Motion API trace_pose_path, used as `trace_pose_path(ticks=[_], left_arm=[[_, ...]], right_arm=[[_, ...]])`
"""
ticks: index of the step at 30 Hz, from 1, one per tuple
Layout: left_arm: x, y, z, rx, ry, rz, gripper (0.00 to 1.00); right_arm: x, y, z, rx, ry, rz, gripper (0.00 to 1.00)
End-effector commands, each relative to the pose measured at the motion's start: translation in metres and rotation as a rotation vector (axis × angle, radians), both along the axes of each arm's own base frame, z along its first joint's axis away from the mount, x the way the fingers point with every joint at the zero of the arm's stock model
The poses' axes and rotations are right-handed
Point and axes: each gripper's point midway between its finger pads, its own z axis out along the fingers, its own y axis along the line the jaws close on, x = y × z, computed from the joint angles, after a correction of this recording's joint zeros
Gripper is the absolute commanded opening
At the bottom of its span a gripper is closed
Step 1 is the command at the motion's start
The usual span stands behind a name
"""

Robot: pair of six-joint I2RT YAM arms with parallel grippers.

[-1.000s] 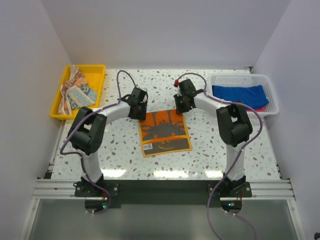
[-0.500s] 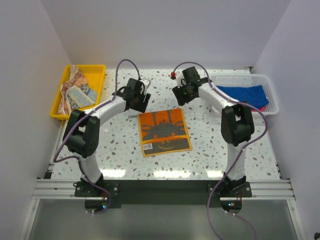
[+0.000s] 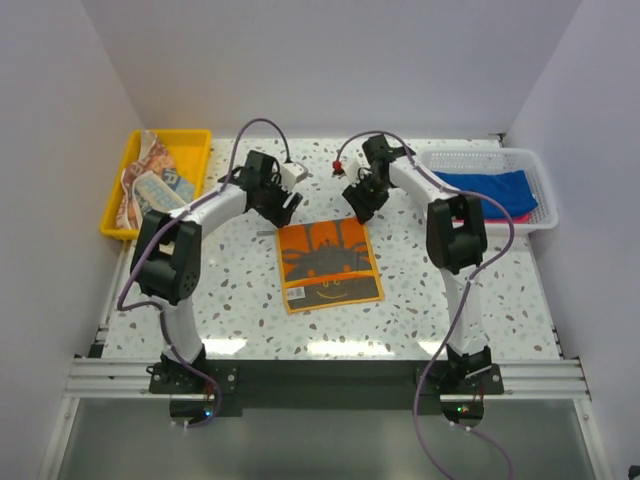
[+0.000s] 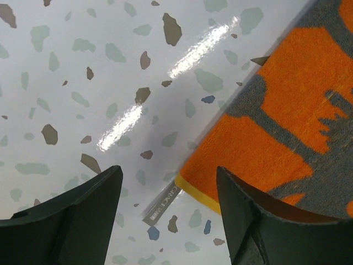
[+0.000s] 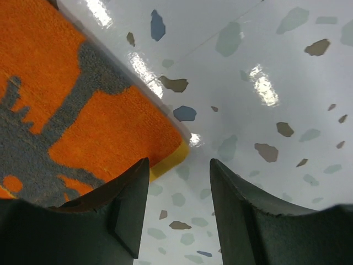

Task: Fold and stack the towels
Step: Fold the towel

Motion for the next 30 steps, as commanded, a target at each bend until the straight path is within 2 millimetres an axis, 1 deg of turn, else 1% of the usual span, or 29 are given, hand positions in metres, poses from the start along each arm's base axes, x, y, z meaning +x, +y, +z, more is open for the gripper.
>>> trace_pose_path(ticks=[1,5,7,8,10,11,16,18,20,21,22,23,24,25,27,28,30], left_arm=[[0.002,-0.010,0.002,-0.011,0.005,-0.106,0.74],[0.001,-0.011,-0.009,-0.010,0.032,-0.115,0.73],[-0.001,-0.011,-0.015,-0.009,0.056,-0.118,0.72],[0.000,-0.012,-0.014,-0.012,0.055,-0.120,0.72],[0.001,-0.011,-0.015,-0.007,0.058,-0.118,0.71],[0.000,-0.011,-0.017,-0.006,0.062,-0.121,0.71],[-0.001,-0.010,-0.017,-0.015,0.064,-0.124,0.70],[-0.001,-0.008,-0.018,-0.013,0.066,-0.125,0.70],[-0.001,-0.008,-0.018,-0.013,0.071,-0.127,0.69],[-0.001,-0.006,-0.019,-0.012,0.076,-0.127,0.68],[-0.001,-0.006,-0.019,-0.013,0.076,-0.126,0.67],[-0.002,-0.006,-0.019,-0.016,0.081,-0.127,0.66],[-0.002,-0.004,-0.019,-0.017,0.081,-0.126,0.63],[-0.002,-0.004,-0.020,-0.017,0.084,-0.125,0.62],[-0.004,-0.003,-0.022,-0.018,0.099,-0.128,0.58],[-0.005,-0.004,-0.023,-0.019,0.104,-0.129,0.57],[-0.008,-0.005,-0.026,-0.024,0.118,-0.137,0.55]], right_arm=[[-0.004,0.008,0.014,0.034,0.012,0.084,0.51],[-0.004,0.010,0.002,0.037,0.035,0.094,0.49],[-0.004,0.013,0.000,0.049,0.044,0.102,0.49],[-0.006,0.013,-0.007,0.046,0.061,0.111,0.49],[-0.005,0.013,-0.010,0.046,0.068,0.117,0.49],[-0.007,0.013,-0.016,0.041,0.083,0.129,0.49],[-0.013,0.013,-0.021,0.041,0.117,0.153,0.46],[-0.012,0.015,-0.022,0.055,0.116,0.156,0.44],[-0.013,0.017,-0.023,0.063,0.122,0.159,0.39],[-0.012,0.017,-0.024,0.063,0.124,0.159,0.33],[-0.013,0.017,-0.025,0.062,0.128,0.159,0.29],[-0.013,0.016,-0.025,0.059,0.133,0.160,0.24],[-0.014,0.015,-0.026,0.054,0.134,0.158,0.14],[-0.015,0.015,-0.026,0.052,0.137,0.159,0.10],[-0.015,0.013,-0.026,0.044,0.136,0.156,0.04],[-0.017,0.012,-0.029,0.035,0.141,0.155,0.04],[-0.016,0.011,-0.027,0.031,0.127,0.153,0.03]])
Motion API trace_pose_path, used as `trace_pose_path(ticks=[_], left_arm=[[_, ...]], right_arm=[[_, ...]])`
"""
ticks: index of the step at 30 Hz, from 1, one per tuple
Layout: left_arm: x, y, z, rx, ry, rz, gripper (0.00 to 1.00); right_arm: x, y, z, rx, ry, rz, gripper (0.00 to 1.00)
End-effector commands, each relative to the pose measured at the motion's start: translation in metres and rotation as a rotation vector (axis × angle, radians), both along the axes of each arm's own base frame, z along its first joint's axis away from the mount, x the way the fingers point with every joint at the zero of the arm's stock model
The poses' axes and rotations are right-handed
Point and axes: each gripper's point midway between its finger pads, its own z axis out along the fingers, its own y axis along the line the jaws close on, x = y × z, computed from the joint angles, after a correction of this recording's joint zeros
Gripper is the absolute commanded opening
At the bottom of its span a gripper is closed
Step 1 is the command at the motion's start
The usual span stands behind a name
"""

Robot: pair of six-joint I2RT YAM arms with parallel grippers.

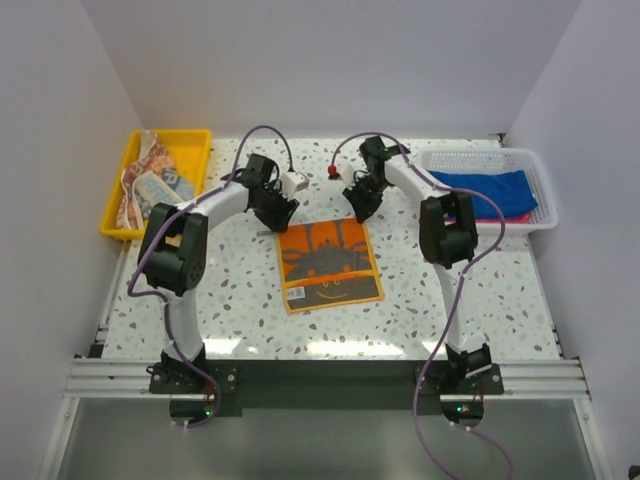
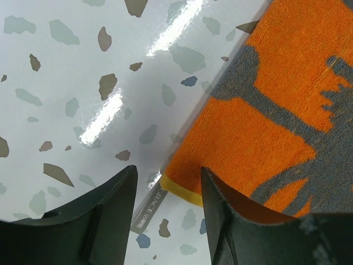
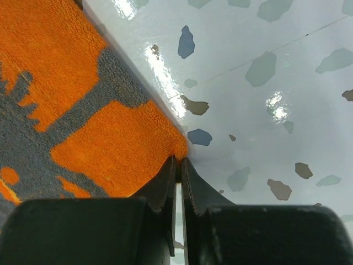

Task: Fold and stack the towels
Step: Fold the towel

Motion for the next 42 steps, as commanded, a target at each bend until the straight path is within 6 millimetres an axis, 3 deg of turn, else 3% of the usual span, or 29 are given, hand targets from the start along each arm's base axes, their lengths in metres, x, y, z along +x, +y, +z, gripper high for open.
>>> trace_pose_path(ticks=[1,6,9,14,22,31,34,37,42], left_arm=[[0.005,-0.004,0.003,-0.025,0.004,-0.036,0.54],[0.000,-0.006,-0.008,-0.029,0.049,-0.033,0.50],[-0.001,0.001,-0.017,0.008,0.069,-0.009,0.42],[-0.003,0.011,-0.026,0.055,0.075,0.019,0.40],[-0.038,0.023,-0.056,0.110,0.204,0.054,0.36],[-0.058,0.021,-0.056,0.150,0.215,0.040,0.34],[-0.059,0.021,-0.055,0.153,0.216,0.038,0.23],[-0.052,0.018,-0.050,0.143,0.194,0.033,0.00],[-0.028,0.018,-0.034,0.165,0.127,0.050,0.00]], right_arm=[[-0.011,-0.005,-0.011,-0.024,0.046,0.010,0.03],[-0.013,-0.004,-0.012,-0.022,0.053,0.005,0.02],[-0.012,-0.006,-0.012,-0.031,0.045,-0.004,0.02],[-0.012,-0.010,-0.013,-0.049,0.033,-0.013,0.02],[-0.011,-0.013,-0.004,-0.056,0.003,-0.040,0.00],[-0.011,-0.008,0.009,-0.042,-0.015,-0.063,0.00],[-0.011,-0.007,0.013,-0.046,-0.023,-0.066,0.00],[-0.006,-0.007,0.018,-0.049,-0.051,-0.079,0.00],[0.013,-0.001,0.043,-0.016,-0.127,-0.151,0.00]])
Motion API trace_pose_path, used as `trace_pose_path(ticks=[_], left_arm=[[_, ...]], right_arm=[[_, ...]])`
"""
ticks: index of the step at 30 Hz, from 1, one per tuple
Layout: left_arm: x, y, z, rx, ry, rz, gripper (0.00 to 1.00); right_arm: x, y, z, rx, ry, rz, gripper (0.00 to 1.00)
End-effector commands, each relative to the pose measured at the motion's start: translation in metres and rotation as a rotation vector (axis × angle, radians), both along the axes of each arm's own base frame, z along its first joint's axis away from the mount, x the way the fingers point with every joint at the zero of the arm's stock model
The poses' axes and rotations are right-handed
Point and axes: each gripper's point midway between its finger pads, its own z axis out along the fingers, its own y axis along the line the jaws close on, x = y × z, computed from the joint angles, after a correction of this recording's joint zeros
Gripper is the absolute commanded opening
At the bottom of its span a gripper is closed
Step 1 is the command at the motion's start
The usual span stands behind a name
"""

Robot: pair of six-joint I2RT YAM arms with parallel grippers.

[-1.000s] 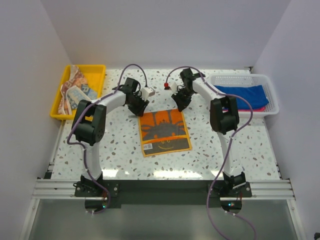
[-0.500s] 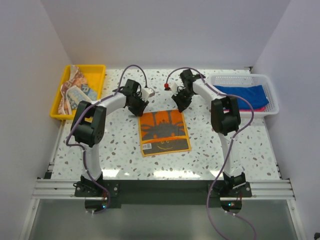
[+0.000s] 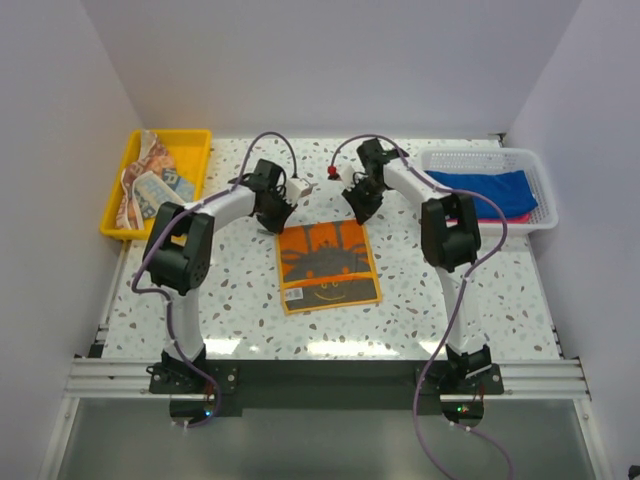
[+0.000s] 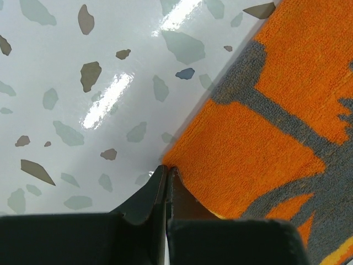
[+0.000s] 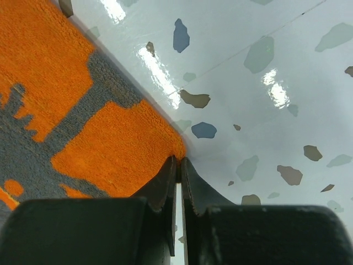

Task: Fold and stack the towels
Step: Fold the towel

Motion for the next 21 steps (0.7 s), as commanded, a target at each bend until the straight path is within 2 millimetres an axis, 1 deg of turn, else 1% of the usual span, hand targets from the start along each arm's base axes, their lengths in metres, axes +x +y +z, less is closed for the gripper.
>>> trace_pose_path(ticks=[1,2,3,4,5,6,7,8,9,10,11,12,14,15,16,18,20,21], left_arm=[[-0.009,0.017,-0.010,0.101,0.071,0.025,0.00],[-0.003,0.019,-0.005,0.111,0.049,0.032,0.00],[0.003,0.018,0.002,0.111,0.020,0.037,0.00],[0.010,0.020,0.008,0.123,-0.008,0.049,0.00],[0.014,0.020,0.013,0.121,-0.028,0.056,0.00],[0.020,0.019,0.021,0.111,-0.064,0.065,0.00],[0.023,0.021,0.026,0.114,-0.089,0.078,0.00],[0.029,0.019,0.032,0.100,-0.123,0.093,0.00],[0.030,0.019,0.043,0.086,-0.156,0.099,0.00],[0.026,0.021,0.042,0.084,-0.160,0.108,0.00],[0.027,0.023,0.046,0.087,-0.178,0.122,0.00],[0.025,0.024,0.052,0.072,-0.204,0.133,0.00],[0.023,0.027,0.059,0.068,-0.229,0.161,0.00],[0.017,0.027,0.063,0.054,-0.234,0.177,0.00],[0.015,0.031,0.064,0.066,-0.242,0.199,0.00],[0.004,0.030,0.066,0.052,-0.236,0.214,0.00],[-0.004,0.026,0.067,0.053,-0.235,0.220,0.00],[-0.011,0.027,0.068,0.052,-0.229,0.239,0.00]], right_arm=[[0.022,0.002,0.052,0.025,-0.140,-0.073,0.00],[0.027,0.005,0.058,0.040,-0.168,-0.091,0.00],[0.028,0.004,0.061,0.044,-0.181,-0.100,0.00],[0.035,0.004,0.074,0.049,-0.233,-0.125,0.00],[0.037,0.004,0.080,0.050,-0.255,-0.136,0.00],[0.035,0.002,0.080,0.043,-0.263,-0.145,0.00],[0.041,0.002,0.084,0.039,-0.300,-0.165,0.00],[0.042,0.001,0.098,0.048,-0.338,-0.178,0.00],[0.038,-0.001,0.094,0.042,-0.336,-0.182,0.00],[0.040,0.000,0.099,0.049,-0.359,-0.187,0.00],[0.039,-0.002,0.106,0.046,-0.383,-0.199,0.00],[0.034,-0.003,0.102,0.038,-0.375,-0.200,0.00],[0.031,-0.004,0.102,0.031,-0.385,-0.206,0.00],[0.027,-0.009,0.100,0.012,-0.386,-0.216,0.00],[0.025,-0.011,0.099,0.005,-0.390,-0.225,0.00],[0.019,-0.019,0.098,-0.013,-0.394,-0.246,0.00],[0.016,-0.022,0.101,-0.013,-0.408,-0.267,0.00],[0.012,-0.025,0.097,-0.022,-0.400,-0.273,0.00]])
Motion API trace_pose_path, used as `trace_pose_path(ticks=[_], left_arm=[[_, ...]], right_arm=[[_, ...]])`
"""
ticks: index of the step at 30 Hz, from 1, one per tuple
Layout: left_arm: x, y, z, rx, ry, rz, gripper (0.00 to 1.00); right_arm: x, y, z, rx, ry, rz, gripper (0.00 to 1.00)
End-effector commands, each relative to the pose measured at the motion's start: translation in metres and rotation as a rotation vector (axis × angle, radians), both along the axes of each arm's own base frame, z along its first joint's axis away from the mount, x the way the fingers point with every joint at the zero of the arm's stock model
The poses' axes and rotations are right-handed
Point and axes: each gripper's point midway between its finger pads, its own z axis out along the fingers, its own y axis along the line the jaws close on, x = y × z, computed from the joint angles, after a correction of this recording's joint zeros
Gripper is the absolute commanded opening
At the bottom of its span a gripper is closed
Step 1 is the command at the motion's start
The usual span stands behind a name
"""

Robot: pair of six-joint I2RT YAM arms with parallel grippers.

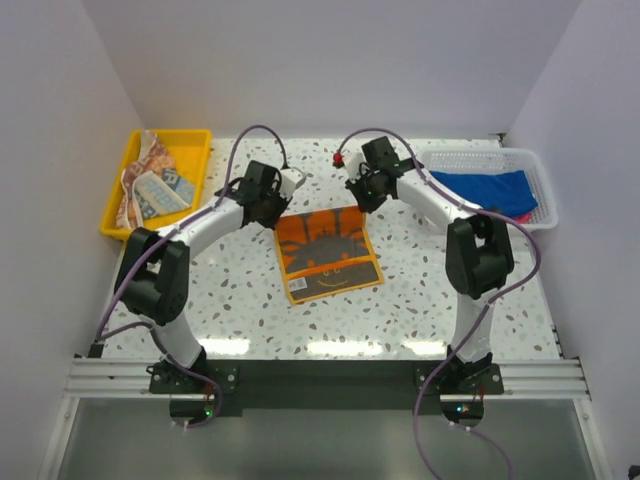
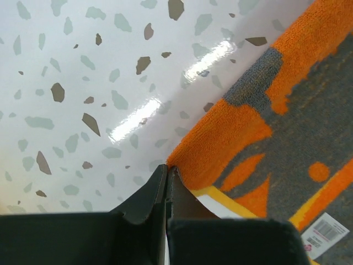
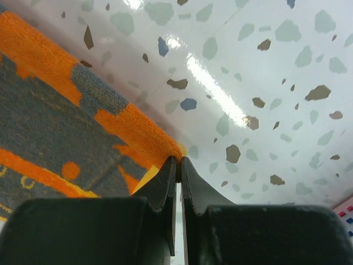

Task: Fold and stack the towels
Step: Fold the towel

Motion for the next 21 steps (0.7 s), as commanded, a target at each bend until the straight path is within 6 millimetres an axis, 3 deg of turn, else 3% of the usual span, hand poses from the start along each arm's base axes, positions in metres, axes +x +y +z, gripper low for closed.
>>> trace_pose_path(ticks=[1,7,12,21], left_arm=[[-0.014,0.015,0.007,0.029,-0.016,0.099,0.00],[-0.047,0.005,0.012,0.000,0.017,0.136,0.00],[-0.085,-0.020,0.009,-0.031,0.071,0.094,0.00],[-0.118,-0.017,0.005,-0.080,0.131,0.135,0.00]], right_arm=[[0.006,-0.027,0.030,-0.038,-0.107,-0.113,0.00],[-0.018,-0.031,0.033,-0.025,-0.074,-0.166,0.00],[-0.044,-0.034,0.023,-0.010,0.003,-0.218,0.00],[-0.094,-0.038,0.010,0.035,0.104,-0.306,0.00]])
